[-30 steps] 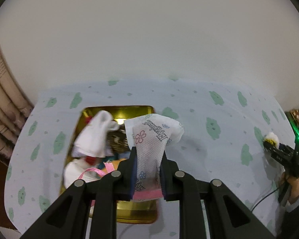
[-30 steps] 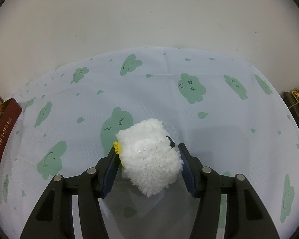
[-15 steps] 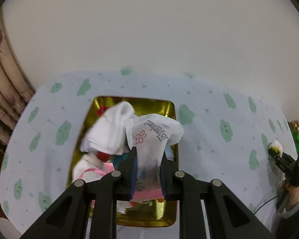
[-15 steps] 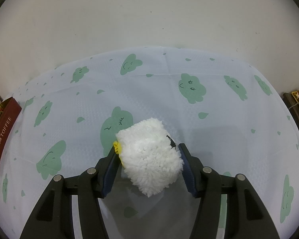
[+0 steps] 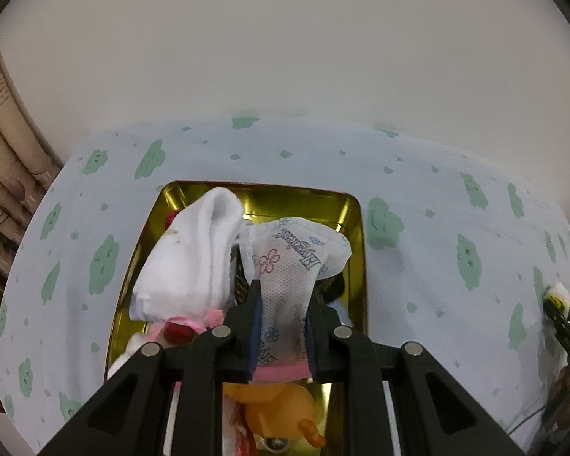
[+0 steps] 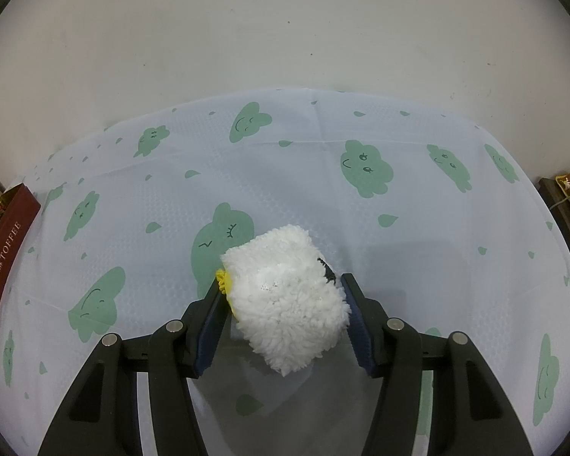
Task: Organize soft objects
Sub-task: 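Carry the white sachet into the tin and open the left tool, then carry the white fluffy ball into the tin and open the right tool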
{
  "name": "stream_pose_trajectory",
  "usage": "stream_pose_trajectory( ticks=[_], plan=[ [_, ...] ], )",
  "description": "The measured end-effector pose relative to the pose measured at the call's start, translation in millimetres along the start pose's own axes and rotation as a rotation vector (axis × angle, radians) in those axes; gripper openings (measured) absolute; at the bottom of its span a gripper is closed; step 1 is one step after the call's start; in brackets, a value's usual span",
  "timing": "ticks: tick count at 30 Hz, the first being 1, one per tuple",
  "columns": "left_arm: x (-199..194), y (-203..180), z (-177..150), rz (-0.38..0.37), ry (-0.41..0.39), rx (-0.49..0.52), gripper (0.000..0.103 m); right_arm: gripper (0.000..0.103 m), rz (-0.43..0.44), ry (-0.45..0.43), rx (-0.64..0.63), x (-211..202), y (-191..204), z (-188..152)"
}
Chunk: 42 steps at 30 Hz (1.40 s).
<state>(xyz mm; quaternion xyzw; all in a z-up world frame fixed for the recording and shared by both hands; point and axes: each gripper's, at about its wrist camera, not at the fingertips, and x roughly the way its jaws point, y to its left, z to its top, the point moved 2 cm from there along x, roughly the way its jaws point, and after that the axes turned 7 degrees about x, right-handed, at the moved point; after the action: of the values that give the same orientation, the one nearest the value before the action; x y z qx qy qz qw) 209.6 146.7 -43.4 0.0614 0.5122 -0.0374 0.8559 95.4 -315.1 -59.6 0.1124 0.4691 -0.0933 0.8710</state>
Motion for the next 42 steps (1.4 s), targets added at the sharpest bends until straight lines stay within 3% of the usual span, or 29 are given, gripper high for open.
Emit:
stream_pose_trajectory(
  ticks=[10, 14, 18, 26, 34, 42],
  plan=[
    [13.5, -7.5, 2.7, 0.034, -0.005, 0.041, 0.025, 0.056, -0.007, 0.001, -0.005, 1.6, 1.3, 0.7],
    [9.8, -7.6, 2.5, 0.011, 0.011, 0.039, 0.052, 0.056, -0.013, 0.001, -0.010, 2.0, 0.8, 0.3],
    [-1.2, -8.7, 1.2, -0.023, 0.026, 0.047, 0.057, 0.056, -0.018, 0.002, -0.015, 2.0, 1.0, 0.2],
    [-41.9, -10.6, -10.4, -0.022, -0.024, 0.075, 0.057, 0.056, -0.024, 0.003, -0.021, 3.7, 2.2, 1.0],
    [-87.5, 3.8, -44.4, 0.118, -0.141, 0.081, 0.057, 0.055, -0.033, 0.004, -0.030, 3.0, 4.0, 1.7],
    [-102.2, 47.7, -81.8, 0.159, -0.190, 0.007, 0.057, 0.055, -0.050, 0.007, -0.044, 1.4, 6.6, 2.8]
  ],
)
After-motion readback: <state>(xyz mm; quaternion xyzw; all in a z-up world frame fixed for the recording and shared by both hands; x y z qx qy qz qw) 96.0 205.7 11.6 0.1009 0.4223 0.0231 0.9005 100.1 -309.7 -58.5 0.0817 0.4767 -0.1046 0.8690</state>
